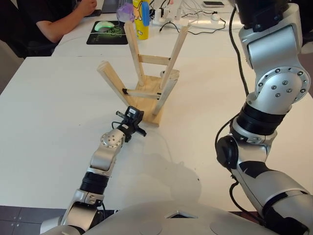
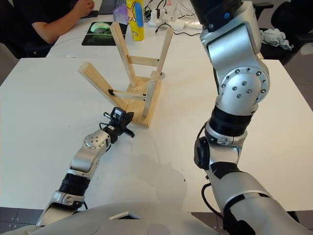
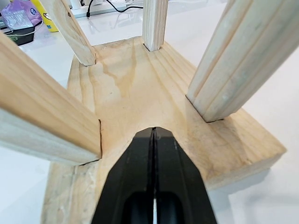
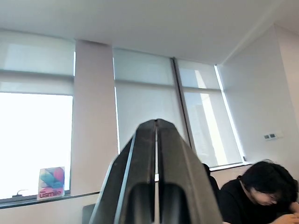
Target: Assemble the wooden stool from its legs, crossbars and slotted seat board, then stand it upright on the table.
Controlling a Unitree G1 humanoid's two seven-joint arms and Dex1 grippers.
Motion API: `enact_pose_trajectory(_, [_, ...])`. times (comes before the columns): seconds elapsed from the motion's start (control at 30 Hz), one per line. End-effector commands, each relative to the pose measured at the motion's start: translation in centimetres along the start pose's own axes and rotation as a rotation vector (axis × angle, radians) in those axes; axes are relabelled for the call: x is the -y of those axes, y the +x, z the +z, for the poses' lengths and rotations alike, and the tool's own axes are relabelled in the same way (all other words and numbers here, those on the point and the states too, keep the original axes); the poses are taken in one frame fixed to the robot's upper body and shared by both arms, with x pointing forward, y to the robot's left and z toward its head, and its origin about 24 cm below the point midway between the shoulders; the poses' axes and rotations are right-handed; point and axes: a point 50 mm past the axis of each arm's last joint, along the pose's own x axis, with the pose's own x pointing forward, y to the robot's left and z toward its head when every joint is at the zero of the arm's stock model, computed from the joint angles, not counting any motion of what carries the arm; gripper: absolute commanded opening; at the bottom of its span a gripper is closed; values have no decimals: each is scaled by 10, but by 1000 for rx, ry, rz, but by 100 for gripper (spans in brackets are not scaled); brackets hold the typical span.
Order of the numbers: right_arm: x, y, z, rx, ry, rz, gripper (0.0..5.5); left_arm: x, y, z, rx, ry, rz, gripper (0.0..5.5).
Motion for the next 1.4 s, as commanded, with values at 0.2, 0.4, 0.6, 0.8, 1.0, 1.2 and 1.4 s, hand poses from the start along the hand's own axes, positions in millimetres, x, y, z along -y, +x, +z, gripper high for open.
enact_pose_trajectory(0.2, [21,-92,-155,-794,12,-344,4,10,-13,-51,-265,-67,-42,0])
enact_pose_trajectory(0.4, [33,-40,-73,-306,57,-240,4,9,-13,-53,-270,-74,-30,0])
enact_pose_trajectory(0.6, [69,-60,-42,-194,125,-359,4,7,-12,-52,-254,-68,-16,0])
enact_pose_trajectory(0.8, [104,-119,-83,-601,-125,-442,4,-5,-14,-16,1,-45,-40,0])
enact_pose_trajectory(1.0, [102,-145,-115,-731,-161,-384,4,-17,-39,15,211,-62,-165,0])
enact_pose_trajectory(1.2, [89,-146,-132,-753,-139,-281,4,-25,-53,-5,91,11,-270,0])
enact_pose_trajectory(1.4, [76,-139,-142,-790,-139,-157,4,-44,-47,-22,-34,94,-186,0])
